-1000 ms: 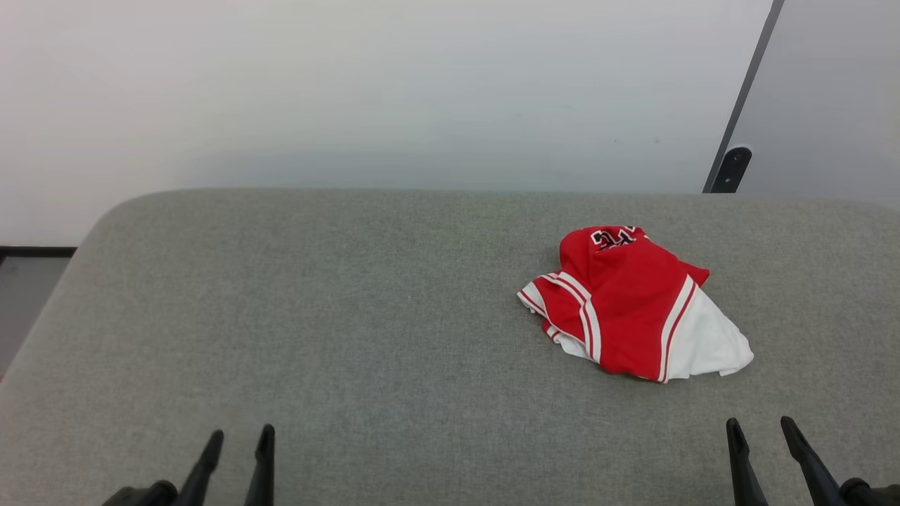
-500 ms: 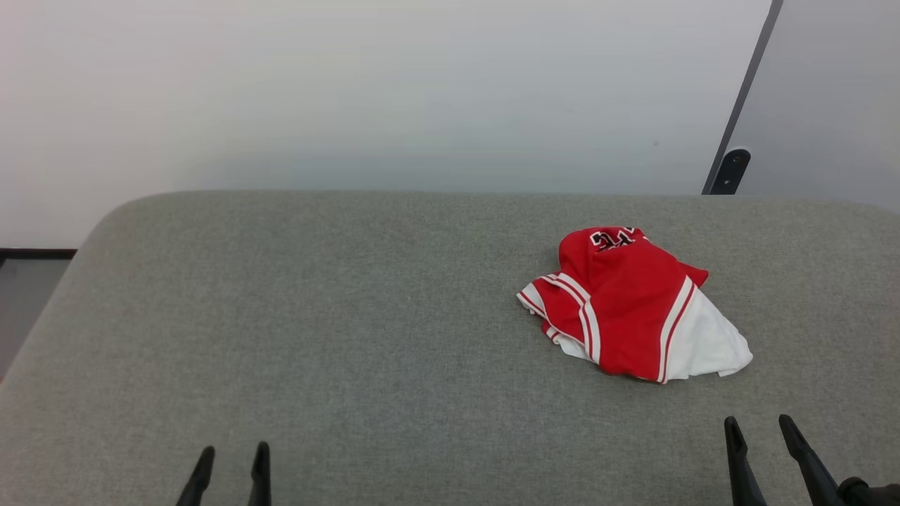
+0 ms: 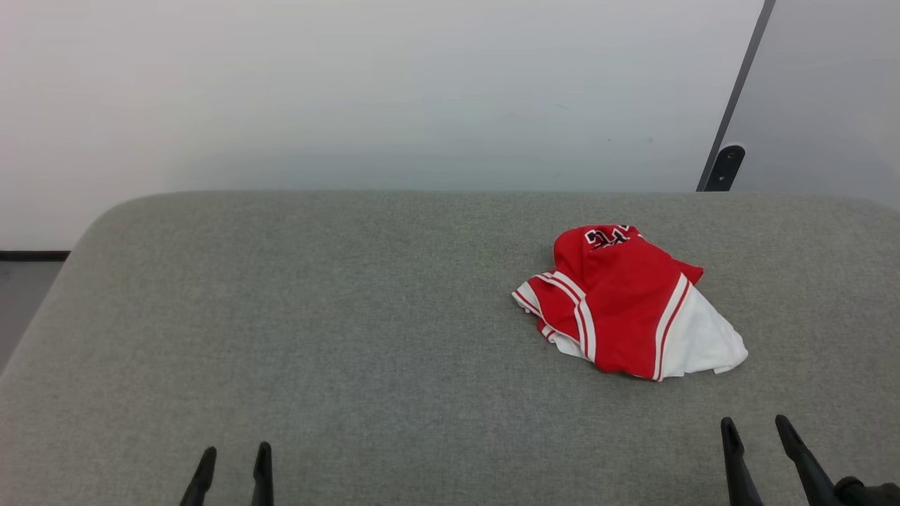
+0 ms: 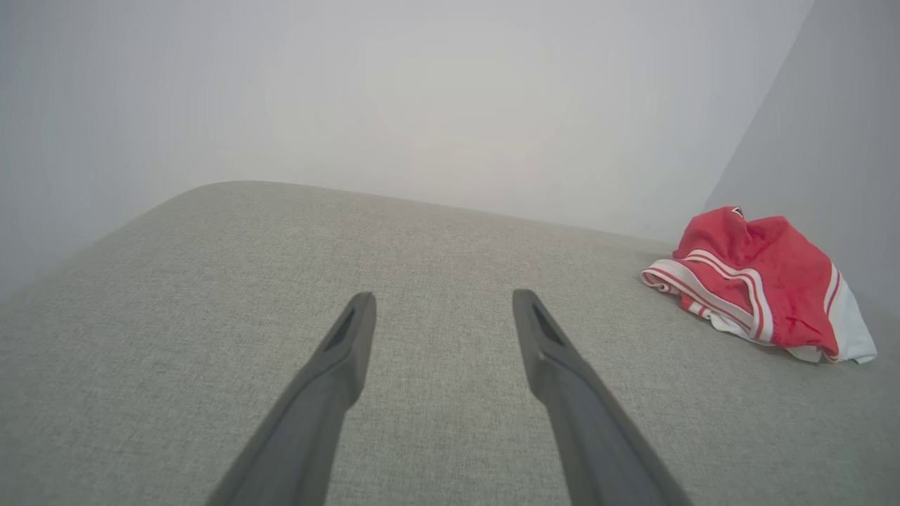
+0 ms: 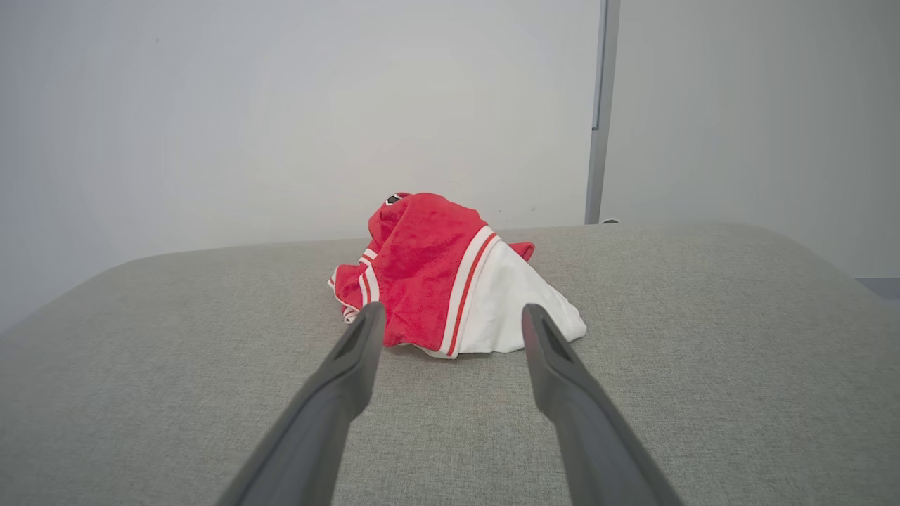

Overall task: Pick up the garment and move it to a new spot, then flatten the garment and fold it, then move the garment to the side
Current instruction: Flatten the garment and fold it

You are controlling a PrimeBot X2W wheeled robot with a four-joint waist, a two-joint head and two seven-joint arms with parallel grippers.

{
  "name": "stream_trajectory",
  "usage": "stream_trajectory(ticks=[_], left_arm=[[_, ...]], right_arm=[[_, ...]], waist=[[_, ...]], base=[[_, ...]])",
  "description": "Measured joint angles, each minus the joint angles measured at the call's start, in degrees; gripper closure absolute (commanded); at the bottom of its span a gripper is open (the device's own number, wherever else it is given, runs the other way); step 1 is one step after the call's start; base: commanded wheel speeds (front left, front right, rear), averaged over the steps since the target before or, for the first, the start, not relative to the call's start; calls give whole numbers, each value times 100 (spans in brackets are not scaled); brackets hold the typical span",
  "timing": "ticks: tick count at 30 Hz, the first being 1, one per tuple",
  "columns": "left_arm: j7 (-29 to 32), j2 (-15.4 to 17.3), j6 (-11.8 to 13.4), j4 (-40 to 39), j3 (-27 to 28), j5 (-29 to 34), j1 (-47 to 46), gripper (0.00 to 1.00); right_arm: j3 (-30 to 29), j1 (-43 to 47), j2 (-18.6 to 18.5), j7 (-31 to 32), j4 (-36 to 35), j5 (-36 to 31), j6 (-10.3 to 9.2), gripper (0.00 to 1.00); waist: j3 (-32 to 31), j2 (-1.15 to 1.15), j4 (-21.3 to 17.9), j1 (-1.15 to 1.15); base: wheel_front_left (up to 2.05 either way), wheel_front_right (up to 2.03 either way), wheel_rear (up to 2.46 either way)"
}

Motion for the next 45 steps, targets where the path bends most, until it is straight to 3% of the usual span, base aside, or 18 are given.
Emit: stream_trajectory(ticks=[7, 13, 16, 21, 31, 38, 45], left_arm=[[0, -158, -56, -27, 73, 121, -1, 0], [0, -282, -104, -41, 113, 180, -35, 0], [0, -305, -147, -26, 94, 218, -132, 0], [0, -330, -203, -24, 46, 269, -456, 0], [0, -366, -257, 67, -44, 310, -916, 0], [0, -367, -278, 104, -99, 309, -1179, 0], [0, -358, -285, 144, -179, 276, -1322, 0]], right_arm=[[328, -295, -242, 304, 16, -30, 0, 0], [771, -1592, -960, 1478, 138, 137, 0, 0], [1014, -2242, -1571, 2247, 347, 116, 1, 0], [1407, -3253, -2057, 2959, 705, 430, 1, 0], [1477, -4153, -2527, 4636, 2243, 1308, 1, 0], [1260, -4599, -2614, 5171, 3021, 1372, 0, 0], [1404, -4668, -2474, 5291, 3194, 1514, -1, 0]], waist=[[23, 0, -5, 0], [173, 0, -34, 0], [283, 0, -21, 0], [576, 0, 44, 0], [1176, 0, 281, 0], [1594, 0, 414, 0], [1868, 0, 523, 0]], base=[[0, 0, 0], [0, 0, 0], [0, 0, 0], [0, 0, 0], [0, 0, 0], [0, 0, 0], [0, 0, 0]])
